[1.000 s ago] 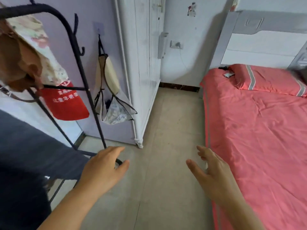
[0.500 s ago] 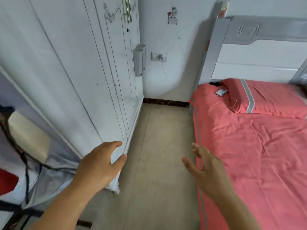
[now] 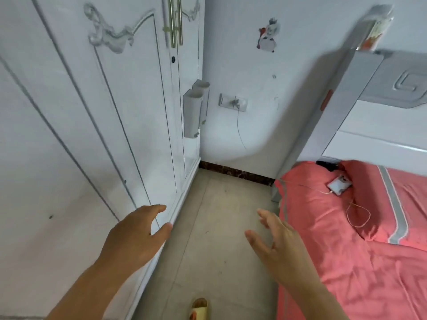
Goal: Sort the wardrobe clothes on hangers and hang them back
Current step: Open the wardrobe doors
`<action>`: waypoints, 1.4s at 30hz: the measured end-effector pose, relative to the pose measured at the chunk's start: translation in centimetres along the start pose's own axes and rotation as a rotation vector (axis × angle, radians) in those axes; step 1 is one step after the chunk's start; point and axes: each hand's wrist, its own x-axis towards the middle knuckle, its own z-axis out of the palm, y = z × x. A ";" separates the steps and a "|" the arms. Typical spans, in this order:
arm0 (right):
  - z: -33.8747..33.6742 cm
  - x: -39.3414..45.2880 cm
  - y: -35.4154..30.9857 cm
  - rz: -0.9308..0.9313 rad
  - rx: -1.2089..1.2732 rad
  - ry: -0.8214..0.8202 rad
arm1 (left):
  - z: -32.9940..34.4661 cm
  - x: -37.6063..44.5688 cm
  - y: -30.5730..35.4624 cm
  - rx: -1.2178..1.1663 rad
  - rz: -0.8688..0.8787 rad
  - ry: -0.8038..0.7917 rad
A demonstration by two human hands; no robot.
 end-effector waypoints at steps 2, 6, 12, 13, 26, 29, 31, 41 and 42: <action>-1.7 5.1 0.0 -0.007 -0.007 0.015 | -1.0 5.5 3.1 0.016 0.058 0.000; -4.2 14.4 1.5 -0.004 -0.019 0.029 | -2.2 15.3 9.2 0.018 0.147 0.033; -5.9 27.5 4.9 -0.065 -0.033 -0.044 | -0.4 25.9 14.4 -0.011 0.093 0.044; -6.2 30.1 5.3 -0.088 -0.035 -0.066 | -0.2 27.6 15.0 -0.030 0.058 0.065; -9.5 55.8 -0.3 -0.606 -0.014 -0.350 | -4.6 39.8 20.0 -0.099 -0.376 0.430; -8.2 58.5 -4.1 -0.751 0.070 -0.370 | -6.5 40.5 19.5 -0.091 -0.435 0.556; -7.1 59.9 -6.6 -0.861 0.127 -0.368 | -8.0 41.0 18.8 -0.069 -0.471 0.644; -4.3 63.4 -17.2 -1.085 0.380 -0.302 | -13.8 42.9 16.1 -0.021 -0.455 1.091; -4.2 63.6 -17.7 -1.081 0.416 -0.304 | -13.9 43.0 16.1 -0.018 -0.448 1.121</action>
